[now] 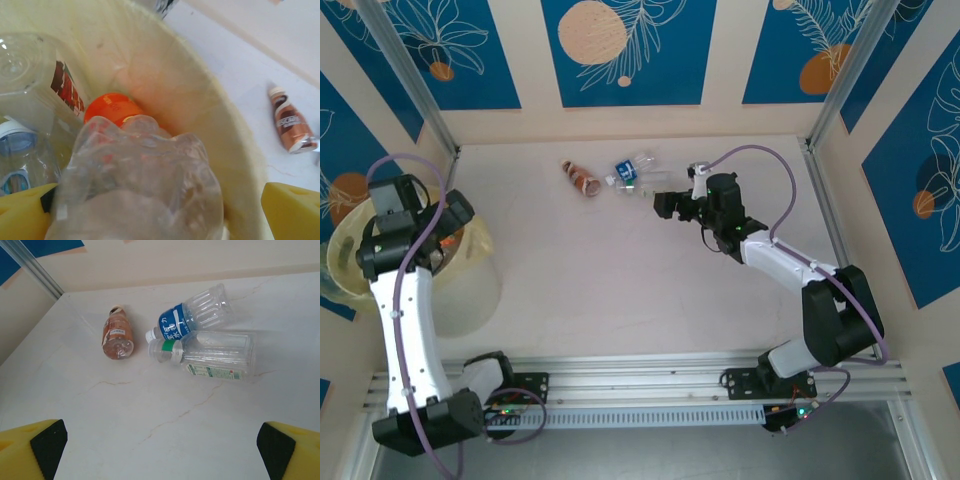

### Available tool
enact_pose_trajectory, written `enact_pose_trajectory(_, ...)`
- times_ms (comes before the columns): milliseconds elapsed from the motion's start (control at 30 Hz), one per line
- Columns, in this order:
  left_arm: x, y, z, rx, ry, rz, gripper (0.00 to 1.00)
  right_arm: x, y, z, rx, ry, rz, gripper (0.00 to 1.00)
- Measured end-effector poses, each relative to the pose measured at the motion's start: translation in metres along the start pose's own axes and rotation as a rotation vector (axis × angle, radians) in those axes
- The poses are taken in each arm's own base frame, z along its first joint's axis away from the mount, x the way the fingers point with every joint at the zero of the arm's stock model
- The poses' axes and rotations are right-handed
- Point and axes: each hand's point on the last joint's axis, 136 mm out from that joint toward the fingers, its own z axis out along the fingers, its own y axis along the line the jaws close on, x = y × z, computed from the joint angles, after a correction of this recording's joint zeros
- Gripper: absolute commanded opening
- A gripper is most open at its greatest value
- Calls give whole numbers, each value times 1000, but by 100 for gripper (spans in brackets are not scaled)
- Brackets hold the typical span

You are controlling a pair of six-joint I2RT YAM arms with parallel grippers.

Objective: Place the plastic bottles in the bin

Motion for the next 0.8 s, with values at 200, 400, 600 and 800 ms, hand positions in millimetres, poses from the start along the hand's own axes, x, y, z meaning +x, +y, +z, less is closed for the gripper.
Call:
enact_pose_trajectory(200,-16,37,2,-173,-34,-49,100,3,0,0,6,10,-7,100)
enact_pose_trajectory(400,-42,44,-39,-191,-174,-80,100,5,2,2,3,15,-9,100)
enact_pose_trajectory(600,-36,12,-56,15,-172,-103,100,12,1,4,5,39,-12,100)
enact_pose_trajectory(800,-28,-44,-51,274,-114,-103,100,11,3,5,3,39,-16,100)
